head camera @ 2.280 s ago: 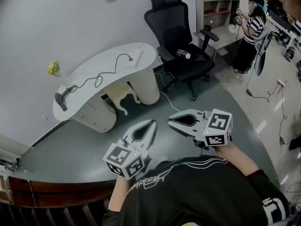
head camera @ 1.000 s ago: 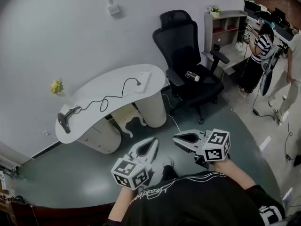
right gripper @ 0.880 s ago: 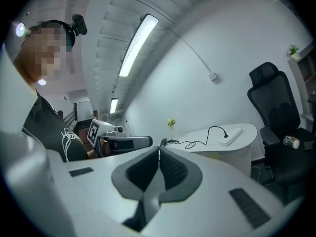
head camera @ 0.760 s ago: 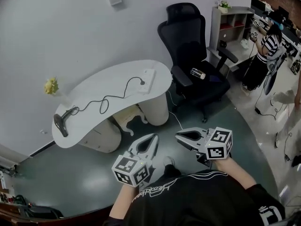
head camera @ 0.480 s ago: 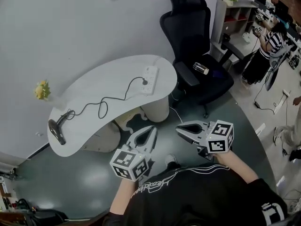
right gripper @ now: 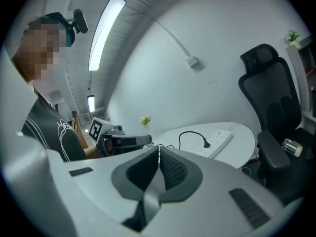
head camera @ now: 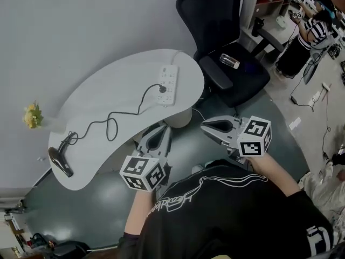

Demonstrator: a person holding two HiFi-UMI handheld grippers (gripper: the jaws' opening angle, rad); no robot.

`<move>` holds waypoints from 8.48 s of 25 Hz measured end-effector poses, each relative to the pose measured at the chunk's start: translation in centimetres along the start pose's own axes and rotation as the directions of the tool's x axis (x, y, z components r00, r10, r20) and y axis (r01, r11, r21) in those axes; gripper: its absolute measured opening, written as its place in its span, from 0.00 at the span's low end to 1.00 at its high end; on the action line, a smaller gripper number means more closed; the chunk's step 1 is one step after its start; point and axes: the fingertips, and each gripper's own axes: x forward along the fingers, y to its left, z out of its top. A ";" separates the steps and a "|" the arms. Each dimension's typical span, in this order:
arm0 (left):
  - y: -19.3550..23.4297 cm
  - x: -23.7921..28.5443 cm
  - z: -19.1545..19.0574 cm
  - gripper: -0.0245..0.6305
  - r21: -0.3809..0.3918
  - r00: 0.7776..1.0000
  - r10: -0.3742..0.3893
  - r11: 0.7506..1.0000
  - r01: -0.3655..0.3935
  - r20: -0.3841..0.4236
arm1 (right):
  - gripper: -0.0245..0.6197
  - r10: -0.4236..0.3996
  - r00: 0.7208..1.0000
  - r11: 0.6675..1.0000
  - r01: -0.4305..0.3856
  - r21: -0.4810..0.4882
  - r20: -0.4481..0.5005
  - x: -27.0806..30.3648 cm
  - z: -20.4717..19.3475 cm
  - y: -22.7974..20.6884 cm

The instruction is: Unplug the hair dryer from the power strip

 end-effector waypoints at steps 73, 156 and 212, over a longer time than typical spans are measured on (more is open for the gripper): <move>21.8 22.8 -5.2 0.11 0.141 0.876 0.413 0.910 -0.389 -0.249 | 0.03 -0.228 0.796 0.848 -0.121 -0.516 -0.561 23.5 -3.9 -29.8; 20.4 22.3 -4.3 0.09 0.470 0.866 0.335 0.872 -0.137 -0.370 | 0.03 -0.304 0.713 0.818 -0.145 -0.557 -0.632 23.5 -4.3 -29.7; 18.1 22.0 -1.0 0.09 0.464 0.922 0.216 0.885 -0.045 -0.322 | 0.03 -0.310 0.661 0.806 -0.198 -0.557 -0.683 23.8 -4.4 -29.6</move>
